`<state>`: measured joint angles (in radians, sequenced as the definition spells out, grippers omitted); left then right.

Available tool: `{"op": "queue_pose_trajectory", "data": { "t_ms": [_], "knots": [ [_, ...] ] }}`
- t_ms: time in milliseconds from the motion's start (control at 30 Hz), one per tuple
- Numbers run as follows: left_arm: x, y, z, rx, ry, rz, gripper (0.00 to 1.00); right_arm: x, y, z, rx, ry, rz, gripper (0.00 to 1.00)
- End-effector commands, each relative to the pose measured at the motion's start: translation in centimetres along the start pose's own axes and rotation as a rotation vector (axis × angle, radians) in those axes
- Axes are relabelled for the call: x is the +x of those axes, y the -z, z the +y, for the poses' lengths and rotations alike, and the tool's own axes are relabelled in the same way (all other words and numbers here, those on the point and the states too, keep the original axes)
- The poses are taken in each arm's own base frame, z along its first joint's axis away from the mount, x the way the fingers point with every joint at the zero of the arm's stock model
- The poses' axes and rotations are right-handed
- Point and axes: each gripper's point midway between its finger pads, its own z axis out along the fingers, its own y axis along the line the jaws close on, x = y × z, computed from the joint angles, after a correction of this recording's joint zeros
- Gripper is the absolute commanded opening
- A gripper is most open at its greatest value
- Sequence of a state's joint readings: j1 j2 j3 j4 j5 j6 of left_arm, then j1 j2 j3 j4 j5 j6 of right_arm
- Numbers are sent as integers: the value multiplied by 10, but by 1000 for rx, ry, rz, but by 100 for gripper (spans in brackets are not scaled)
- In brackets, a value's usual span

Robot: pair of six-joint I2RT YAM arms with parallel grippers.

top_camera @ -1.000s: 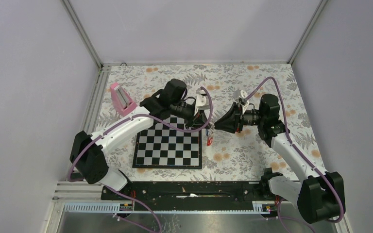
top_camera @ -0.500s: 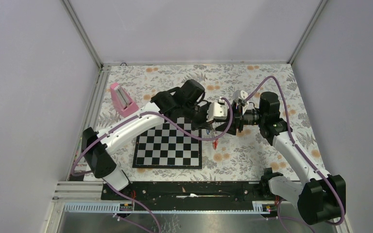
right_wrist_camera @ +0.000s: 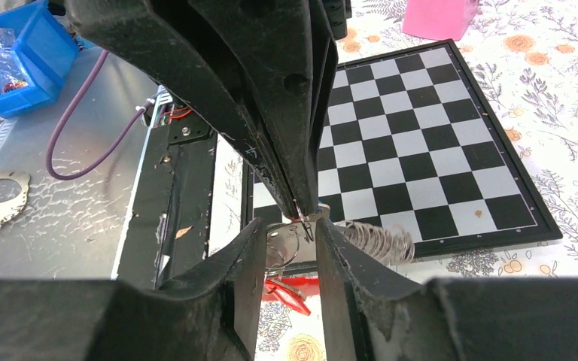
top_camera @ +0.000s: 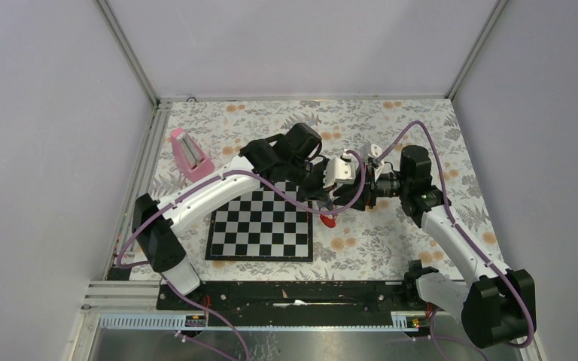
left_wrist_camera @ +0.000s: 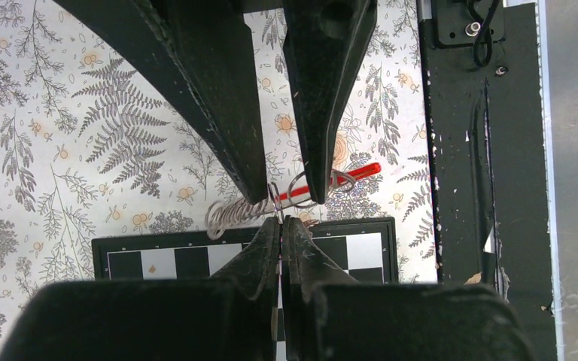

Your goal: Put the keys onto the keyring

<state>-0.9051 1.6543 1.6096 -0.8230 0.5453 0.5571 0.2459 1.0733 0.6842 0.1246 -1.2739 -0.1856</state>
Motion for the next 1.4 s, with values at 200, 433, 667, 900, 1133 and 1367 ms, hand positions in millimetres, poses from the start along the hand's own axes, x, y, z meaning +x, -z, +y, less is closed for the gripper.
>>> {"op": "queue_pose_trajectory", "data": {
  "t_ms": [200,433,667,900,1133,1367],
  "knots": [
    [-28,7,-1,6,-29,-75,0,-6,-4,2,-20,41,-12,19],
    [-26,7,-2,18,-30,-79,0,-11,-4,1,-15,37,-24,0],
    [-17,15,0,45,-30,-126,37,-28,-4,5,-32,29,-43,0],
    [-10,27,7,33,-51,-185,43,-27,-4,3,-24,19,-42,0],
    [-12,20,3,71,-29,-214,41,-27,-3,2,-16,12,-52,0],
    [-10,14,2,96,-14,-218,34,-26,-3,2,-15,13,-57,0]
  ]
}}
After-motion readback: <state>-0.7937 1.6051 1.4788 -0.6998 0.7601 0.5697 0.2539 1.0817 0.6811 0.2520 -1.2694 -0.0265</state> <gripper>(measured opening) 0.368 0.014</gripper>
